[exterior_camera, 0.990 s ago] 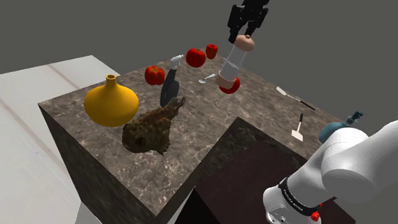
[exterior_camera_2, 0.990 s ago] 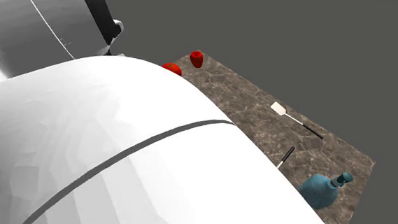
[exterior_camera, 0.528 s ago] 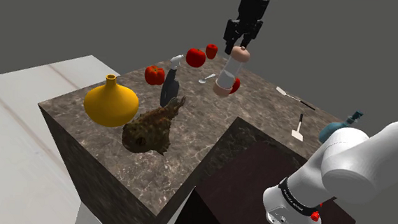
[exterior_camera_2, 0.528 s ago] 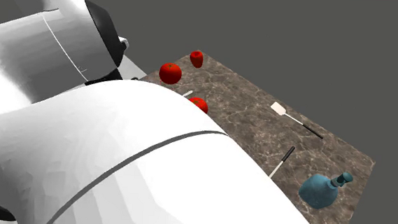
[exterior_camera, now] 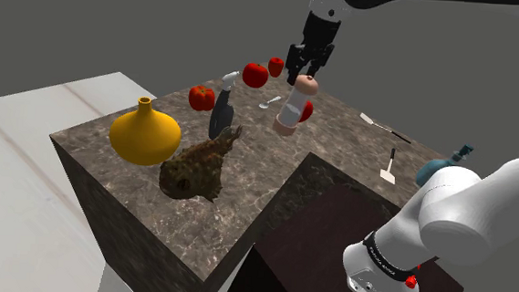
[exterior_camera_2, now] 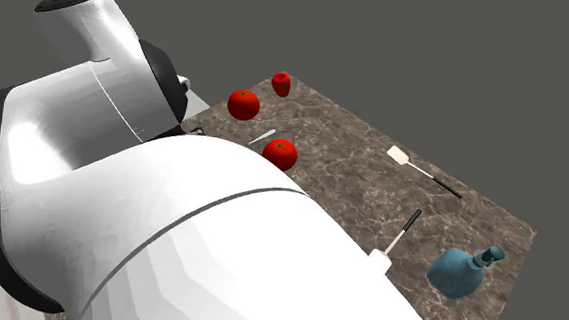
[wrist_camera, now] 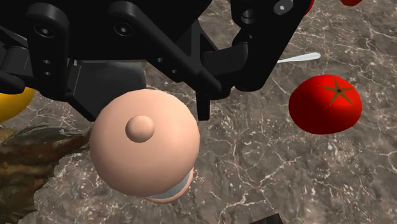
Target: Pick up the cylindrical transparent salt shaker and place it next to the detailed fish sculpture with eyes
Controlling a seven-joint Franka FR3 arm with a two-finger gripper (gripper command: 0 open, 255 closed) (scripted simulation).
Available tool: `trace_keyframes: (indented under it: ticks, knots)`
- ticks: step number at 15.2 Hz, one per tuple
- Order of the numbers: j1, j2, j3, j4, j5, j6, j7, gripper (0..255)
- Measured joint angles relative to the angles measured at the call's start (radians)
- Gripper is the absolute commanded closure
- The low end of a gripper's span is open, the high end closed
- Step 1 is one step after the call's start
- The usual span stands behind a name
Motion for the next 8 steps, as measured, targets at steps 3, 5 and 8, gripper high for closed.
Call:
trace_keyframes:
  ticks: [3,5,8]
  knots:
    - [0.000,-0.001,0.000,-0.041,-0.001,0.040,0.004,255]
    - [0.000,0.004,0.000,-0.062,-0.002,0.066,0.007,255]
    - [0.000,0.010,0.000,-0.097,-0.003,0.106,0.012,255]
